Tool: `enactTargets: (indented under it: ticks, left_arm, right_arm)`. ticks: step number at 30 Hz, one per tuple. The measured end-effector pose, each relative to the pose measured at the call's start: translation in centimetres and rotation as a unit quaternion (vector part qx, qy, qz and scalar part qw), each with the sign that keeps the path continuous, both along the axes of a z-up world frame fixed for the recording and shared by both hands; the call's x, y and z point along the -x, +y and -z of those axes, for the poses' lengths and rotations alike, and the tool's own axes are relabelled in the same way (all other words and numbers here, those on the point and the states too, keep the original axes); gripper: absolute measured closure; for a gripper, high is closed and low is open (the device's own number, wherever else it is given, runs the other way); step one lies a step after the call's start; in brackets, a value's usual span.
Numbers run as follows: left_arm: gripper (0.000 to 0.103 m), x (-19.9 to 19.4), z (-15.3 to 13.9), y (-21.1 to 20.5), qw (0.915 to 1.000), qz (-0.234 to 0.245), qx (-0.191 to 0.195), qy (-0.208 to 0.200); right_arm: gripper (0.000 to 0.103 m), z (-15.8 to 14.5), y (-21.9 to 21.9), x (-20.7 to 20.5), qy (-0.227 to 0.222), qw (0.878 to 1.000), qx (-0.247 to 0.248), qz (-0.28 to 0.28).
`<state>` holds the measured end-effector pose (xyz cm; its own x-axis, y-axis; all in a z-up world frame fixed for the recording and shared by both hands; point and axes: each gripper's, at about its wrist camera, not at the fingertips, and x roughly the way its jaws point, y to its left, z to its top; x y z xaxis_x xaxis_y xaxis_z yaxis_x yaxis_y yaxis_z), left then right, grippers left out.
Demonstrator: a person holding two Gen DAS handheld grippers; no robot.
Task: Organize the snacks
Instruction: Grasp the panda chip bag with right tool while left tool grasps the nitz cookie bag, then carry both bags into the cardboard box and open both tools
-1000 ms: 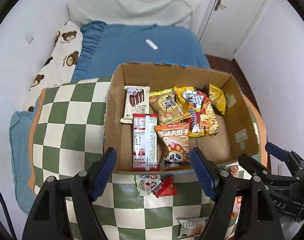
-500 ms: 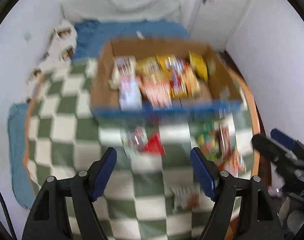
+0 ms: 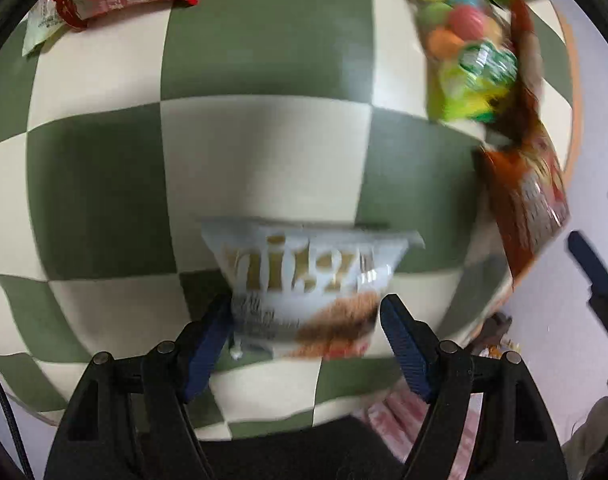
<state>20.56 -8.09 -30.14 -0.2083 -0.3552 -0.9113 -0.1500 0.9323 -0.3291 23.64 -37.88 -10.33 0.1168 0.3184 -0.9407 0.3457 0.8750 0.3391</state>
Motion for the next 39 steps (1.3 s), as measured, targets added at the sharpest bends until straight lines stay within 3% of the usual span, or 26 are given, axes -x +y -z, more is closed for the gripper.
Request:
enactTargets:
  ticks: [4,6,9,12,15,17,24,34,39]
  left_arm:
    - [0.045,-0.1,-1.3,0.1,0.9984,0.019,-0.034,-0.041]
    - [0.045,-0.1,-1.8,0.8,0.9967,0.026,-0.055,-0.054]
    - [0.045,-0.3,-2.4,2.2,0.9944,0.024,-0.076,-0.069]
    - [0.045,-0.3,-2.7,3.3,0.9936,0.018,-0.082,-0.075]
    - [0.045,-0.1,-2.3,3.5,0.994,0.022,-0.078,-0.074]
    - [0.045,0.0,-1.9,3.5,0.9948,0.018,-0.075,-0.067]
    - [0.042,1.0,-1.4,2.3,0.9942,0.028,-0.083,-0.063]
    - [0.042,1.7,-1.1,1.6,0.9943,0.033,-0.082,-0.06]
    - [0.049,1.3,-1.2,2.1,0.9927,0.033,-0.089,-0.074]
  right_arm:
    - [0.026,3.7,-0.2,-1.1,0.023,0.999,0.021,0.03]
    - [0.036,5.1,0.0,-1.3,0.029,0.999,0.029,0.018]
    - [0.048,5.0,1.1,-0.6,0.01,0.997,0.064,-0.052]
    - [0.049,4.3,2.6,1.0,-0.006,0.988,0.087,-0.13]
    - [0.049,4.4,5.4,3.1,-0.02,0.967,0.118,-0.225]
    - [0.048,5.3,6.4,4.0,-0.014,0.96,0.121,-0.251]
    - [0.042,4.3,5.6,4.1,-0.016,0.972,0.095,-0.214]
    - [0.042,2.7,6.6,3.2,-0.016,0.968,0.127,-0.217]
    - [0.05,3.1,7.3,3.5,-0.018,0.967,0.133,-0.218]
